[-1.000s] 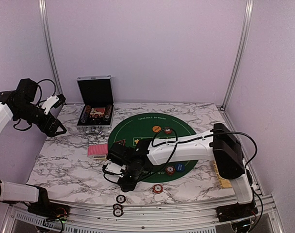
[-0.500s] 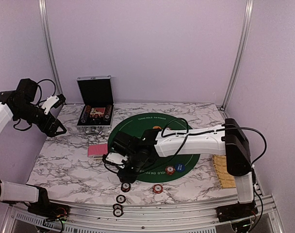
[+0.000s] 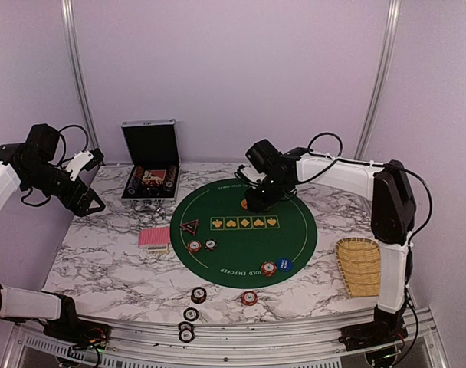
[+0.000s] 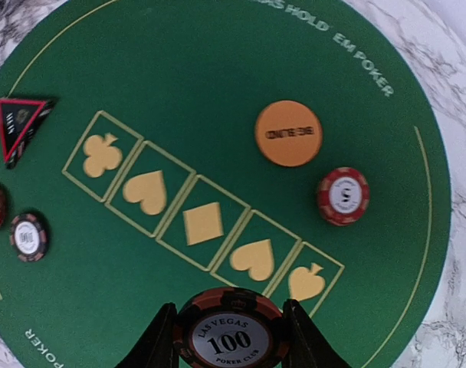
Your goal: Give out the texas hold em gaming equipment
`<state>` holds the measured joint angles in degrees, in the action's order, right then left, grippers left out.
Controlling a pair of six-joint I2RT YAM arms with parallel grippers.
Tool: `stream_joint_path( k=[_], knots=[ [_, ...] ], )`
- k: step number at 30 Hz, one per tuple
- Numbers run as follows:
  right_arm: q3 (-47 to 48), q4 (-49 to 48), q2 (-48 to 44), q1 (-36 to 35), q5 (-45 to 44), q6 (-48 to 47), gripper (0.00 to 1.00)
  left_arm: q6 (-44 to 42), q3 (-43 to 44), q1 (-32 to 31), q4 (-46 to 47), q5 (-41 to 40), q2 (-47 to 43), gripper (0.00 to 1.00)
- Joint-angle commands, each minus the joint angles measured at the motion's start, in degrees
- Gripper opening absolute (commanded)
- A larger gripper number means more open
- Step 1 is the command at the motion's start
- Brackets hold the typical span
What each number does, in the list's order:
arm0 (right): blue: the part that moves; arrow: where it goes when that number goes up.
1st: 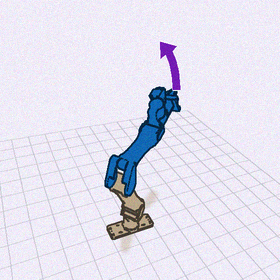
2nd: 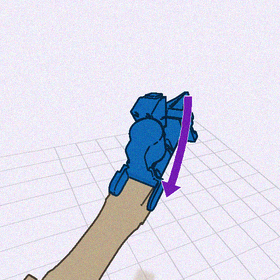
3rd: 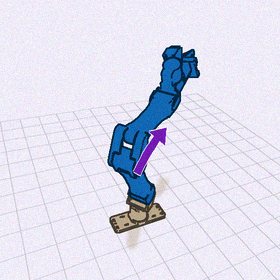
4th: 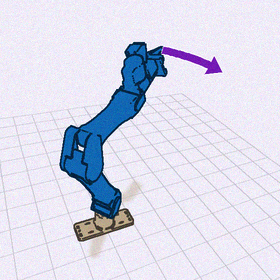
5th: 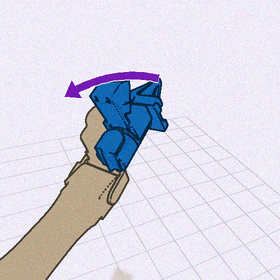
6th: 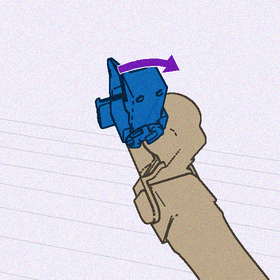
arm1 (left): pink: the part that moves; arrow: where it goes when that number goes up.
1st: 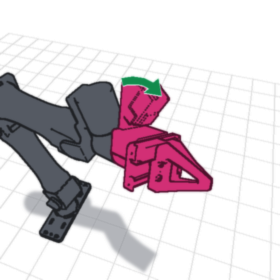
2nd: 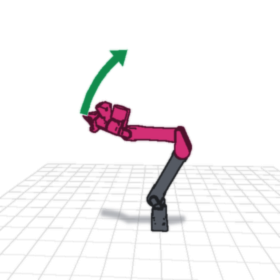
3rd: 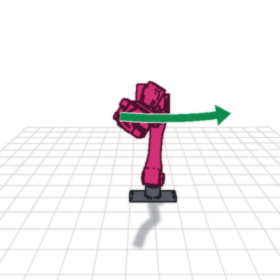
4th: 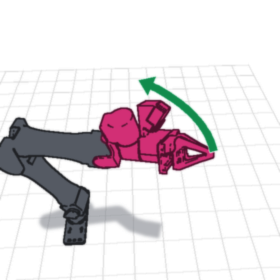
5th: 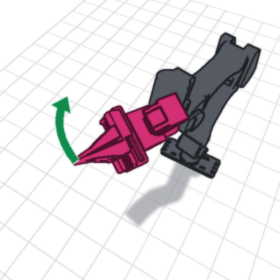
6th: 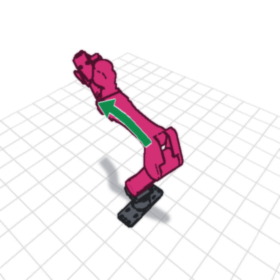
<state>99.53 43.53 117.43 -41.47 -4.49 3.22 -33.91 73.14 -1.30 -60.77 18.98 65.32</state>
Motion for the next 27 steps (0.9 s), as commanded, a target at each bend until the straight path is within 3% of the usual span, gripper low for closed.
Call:
stream_joint_path(
  k=[1,10,22,24,27],
  knots=[
    [4.1,-1.8,1.7,7.1,-2.5,1.5,0.26,-0.6,1.4,-0.1,-1.6,0.0,0.1,0.99],
    [6.9,-3.5,8.8,16.3,-0.8,1.7,0.25,-0.7,1.1,-0.1,-1.6,-0.1,0.1,0.99],
    [10.8,-3.0,16.0,17.2,0.7,1.3,0.26,-0.7,1.0,-0.1,-1.7,-0.3,0.0,0.99],
    [11.0,-3.0,16.5,17.2,0.5,1.5,0.3,-0.8,1.0,-0.1,-1.7,-0.5,-0.1,0.99],
    [11.1,-2.9,16.7,17.3,0.5,1.9,0.47,-0.9,0.8,0.0,-1.7,-0.7,-0.1,0.99]
  ],
)
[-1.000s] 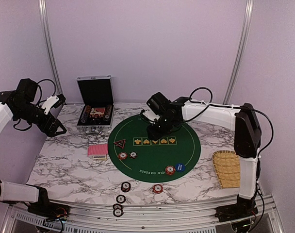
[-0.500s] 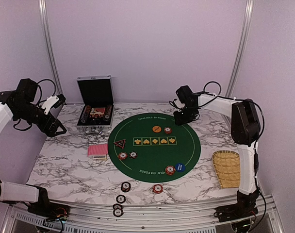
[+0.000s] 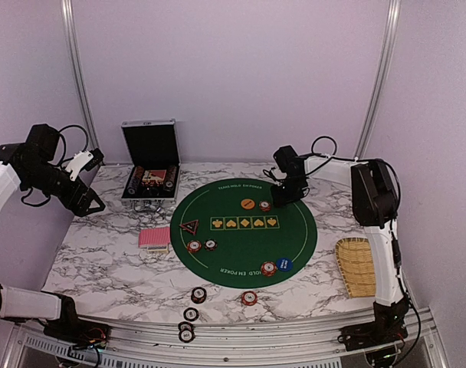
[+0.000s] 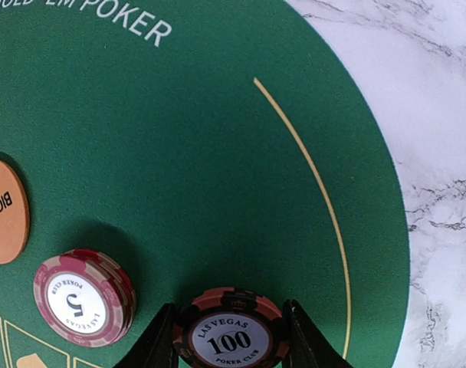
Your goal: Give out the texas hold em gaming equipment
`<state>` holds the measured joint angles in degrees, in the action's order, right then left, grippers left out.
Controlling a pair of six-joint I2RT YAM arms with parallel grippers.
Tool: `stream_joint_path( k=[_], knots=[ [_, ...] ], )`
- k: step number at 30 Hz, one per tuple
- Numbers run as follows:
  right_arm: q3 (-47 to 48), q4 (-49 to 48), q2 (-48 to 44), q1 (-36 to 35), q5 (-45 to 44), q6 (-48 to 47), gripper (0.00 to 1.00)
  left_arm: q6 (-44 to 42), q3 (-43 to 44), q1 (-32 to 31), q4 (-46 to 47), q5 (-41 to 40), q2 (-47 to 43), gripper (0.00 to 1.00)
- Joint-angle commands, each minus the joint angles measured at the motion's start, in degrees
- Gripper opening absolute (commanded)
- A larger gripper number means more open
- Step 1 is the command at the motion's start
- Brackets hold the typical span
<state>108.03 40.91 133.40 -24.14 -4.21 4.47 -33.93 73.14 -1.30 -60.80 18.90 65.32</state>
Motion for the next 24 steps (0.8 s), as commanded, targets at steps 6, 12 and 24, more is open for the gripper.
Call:
stream_joint_path(
  k=[6,12,24],
  knots=[
    [3.7,0.9,0.0,0.0,0.7,0.5,0.6,-0.9,0.8,-0.1,-1.7,-0.5,-0.3,0.99],
    [4.3,1.4,-5.8,-0.9,1.5,0.4,0.58,-0.8,0.8,-0.1,-1.7,-0.3,-0.2,0.99],
    [-8.7,1.7,-22.1,-22.9,1.0,0.1,0.6,-0.9,0.9,0.0,-1.7,-0.3,-0.2,0.99]
  ],
)
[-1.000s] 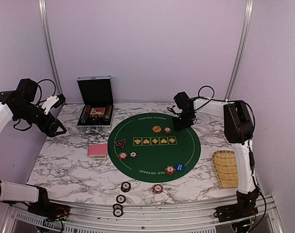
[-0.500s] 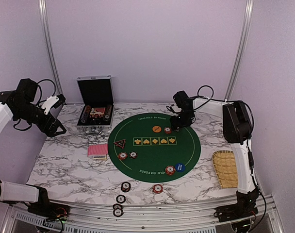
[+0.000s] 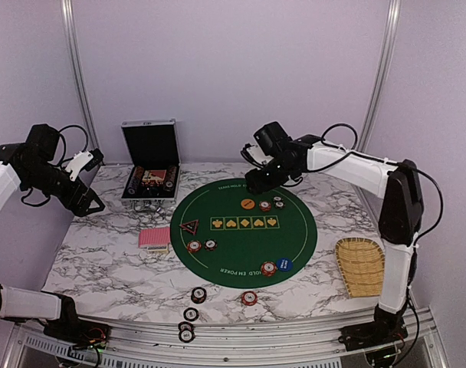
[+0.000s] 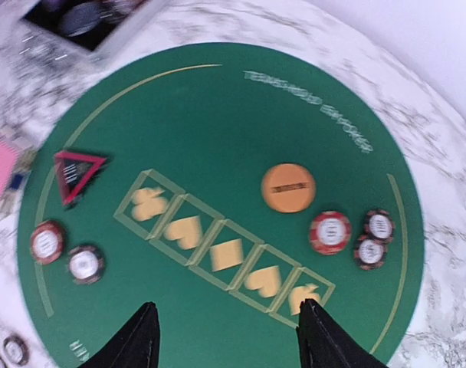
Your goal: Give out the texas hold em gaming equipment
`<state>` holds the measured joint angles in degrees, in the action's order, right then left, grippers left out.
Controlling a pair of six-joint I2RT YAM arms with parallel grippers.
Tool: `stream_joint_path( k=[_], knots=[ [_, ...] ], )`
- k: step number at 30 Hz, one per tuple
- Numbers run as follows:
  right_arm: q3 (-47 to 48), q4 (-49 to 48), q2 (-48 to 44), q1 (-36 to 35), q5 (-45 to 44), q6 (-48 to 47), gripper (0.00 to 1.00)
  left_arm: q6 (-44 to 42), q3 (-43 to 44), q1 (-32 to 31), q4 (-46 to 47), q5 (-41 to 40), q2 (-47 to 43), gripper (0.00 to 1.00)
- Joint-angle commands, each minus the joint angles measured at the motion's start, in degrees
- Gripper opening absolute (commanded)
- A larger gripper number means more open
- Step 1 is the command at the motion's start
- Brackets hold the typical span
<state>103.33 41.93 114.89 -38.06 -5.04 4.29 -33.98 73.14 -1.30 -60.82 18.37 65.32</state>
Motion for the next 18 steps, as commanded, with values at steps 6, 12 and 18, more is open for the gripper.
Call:
stream_joint_path(
  k=[6,12,18],
  knots=[
    [-7.0,4.0,-1.6,-22.5,6.9,0.9,0.72,-0.7,0.9,-0.1,-1.7,0.5,-0.4,0.99],
    [-8.8,1.9,1.5,-30.1,11.4,0.5,0.81,-0.6,0.9,0.0,-1.8,0.5,-0.9,0.99],
    [-6.9,1.2,5.6,-32.6,12.6,-0.7,0.82,-0.7,1.1,0.0,-2.1,0.2,-1.1,0.99]
  ],
)
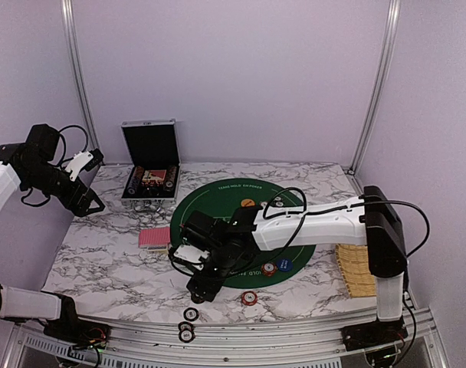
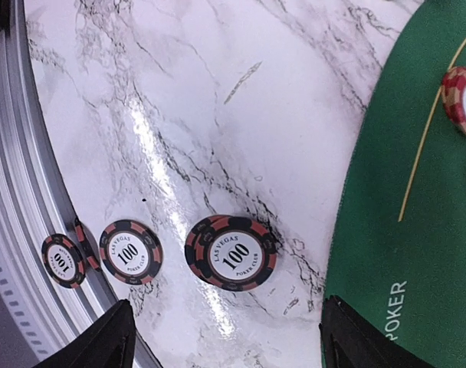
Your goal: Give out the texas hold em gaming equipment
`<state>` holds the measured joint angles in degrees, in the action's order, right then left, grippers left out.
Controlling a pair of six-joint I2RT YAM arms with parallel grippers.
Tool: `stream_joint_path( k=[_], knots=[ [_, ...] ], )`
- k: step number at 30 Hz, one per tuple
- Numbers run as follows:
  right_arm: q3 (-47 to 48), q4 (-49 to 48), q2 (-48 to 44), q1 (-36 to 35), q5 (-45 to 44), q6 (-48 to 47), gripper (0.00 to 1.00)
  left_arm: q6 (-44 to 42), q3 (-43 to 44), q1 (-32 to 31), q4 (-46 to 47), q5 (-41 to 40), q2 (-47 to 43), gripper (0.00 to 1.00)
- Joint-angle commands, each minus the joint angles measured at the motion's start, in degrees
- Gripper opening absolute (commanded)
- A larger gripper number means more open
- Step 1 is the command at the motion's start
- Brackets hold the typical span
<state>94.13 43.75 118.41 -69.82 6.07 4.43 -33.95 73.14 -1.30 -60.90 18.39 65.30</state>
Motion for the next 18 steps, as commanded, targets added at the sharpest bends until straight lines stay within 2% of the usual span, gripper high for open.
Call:
stream_joint_path(
  k=[1,11,18],
  knots=[
    [2.6,-0.7,2.7,-0.9,1.6,-1.0,0.82,-0.7,1.2,0.0,-2.1,0.2,-1.2,0.99],
    [4.6,-1.1,6.7,-1.0,2.7,-2.5,0.81,-1.0,1.3,0.0,-2.2,0.2,-1.2,0.99],
    [6.0,-0.9,8.8,-1.0,4.2,-3.3,0.73,-1.4,0.9,-0.1,-2.3,0.3,-1.1,0.99]
  ],
)
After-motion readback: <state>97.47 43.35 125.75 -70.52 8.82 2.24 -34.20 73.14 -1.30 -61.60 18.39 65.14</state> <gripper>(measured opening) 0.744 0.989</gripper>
